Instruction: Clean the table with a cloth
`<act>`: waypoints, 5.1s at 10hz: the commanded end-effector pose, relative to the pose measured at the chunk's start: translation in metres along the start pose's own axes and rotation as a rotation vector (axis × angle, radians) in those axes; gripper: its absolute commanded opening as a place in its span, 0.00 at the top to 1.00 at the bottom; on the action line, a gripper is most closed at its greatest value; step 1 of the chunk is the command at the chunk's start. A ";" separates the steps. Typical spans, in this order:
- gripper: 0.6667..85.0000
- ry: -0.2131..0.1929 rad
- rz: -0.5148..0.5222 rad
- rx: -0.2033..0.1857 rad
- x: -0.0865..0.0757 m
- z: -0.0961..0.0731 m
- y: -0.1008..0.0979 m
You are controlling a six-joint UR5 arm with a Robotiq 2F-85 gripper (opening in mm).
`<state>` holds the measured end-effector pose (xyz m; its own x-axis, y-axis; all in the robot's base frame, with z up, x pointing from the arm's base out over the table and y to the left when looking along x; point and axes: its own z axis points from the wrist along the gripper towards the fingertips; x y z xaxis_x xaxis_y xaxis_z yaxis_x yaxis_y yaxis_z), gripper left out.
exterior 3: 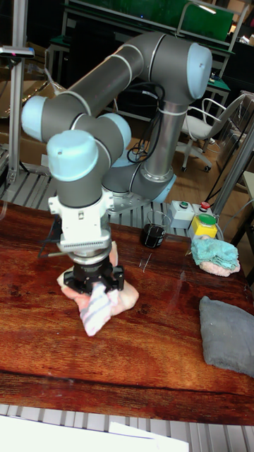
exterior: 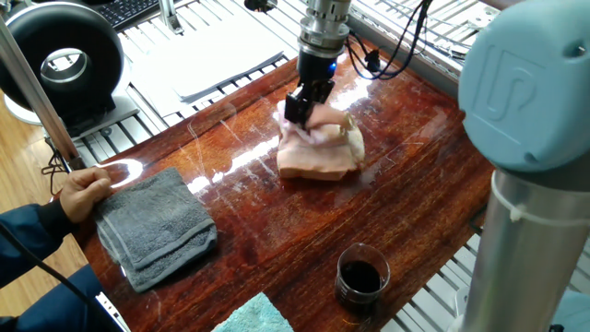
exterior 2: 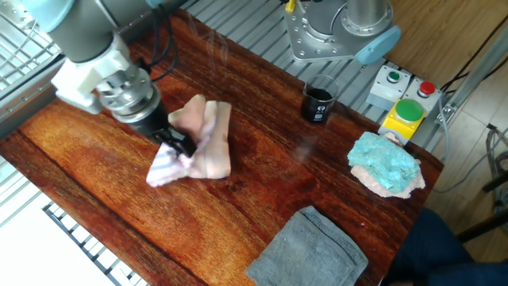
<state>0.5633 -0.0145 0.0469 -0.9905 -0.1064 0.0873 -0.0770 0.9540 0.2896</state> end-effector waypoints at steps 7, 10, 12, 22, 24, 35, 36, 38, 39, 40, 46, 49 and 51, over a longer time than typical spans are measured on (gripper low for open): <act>1.00 -0.051 0.242 -0.335 -0.027 0.021 0.091; 1.00 -0.094 0.125 -0.210 -0.051 0.014 0.041; 1.00 -0.116 -0.068 0.031 -0.062 0.010 -0.034; 1.00 -0.034 -0.023 -0.019 -0.002 0.011 -0.037; 1.00 -0.040 0.022 -0.004 0.012 0.011 -0.033; 1.00 -0.042 -0.034 0.155 0.024 0.013 -0.060; 1.00 -0.035 -0.054 0.162 0.025 0.013 -0.062; 1.00 -0.026 -0.025 0.134 0.028 0.014 -0.055; 1.00 -0.030 -0.004 0.113 0.028 0.014 -0.049; 1.00 -0.032 0.013 0.099 0.034 0.017 -0.039; 1.00 -0.059 0.147 -0.169 0.066 0.037 0.050; 1.00 -0.111 0.185 -0.247 0.036 0.041 0.069; 1.00 -0.132 0.212 -0.283 0.015 0.041 0.080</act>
<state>0.5172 0.0533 0.0271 -0.9940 0.0905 0.0608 0.1086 0.8731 0.4752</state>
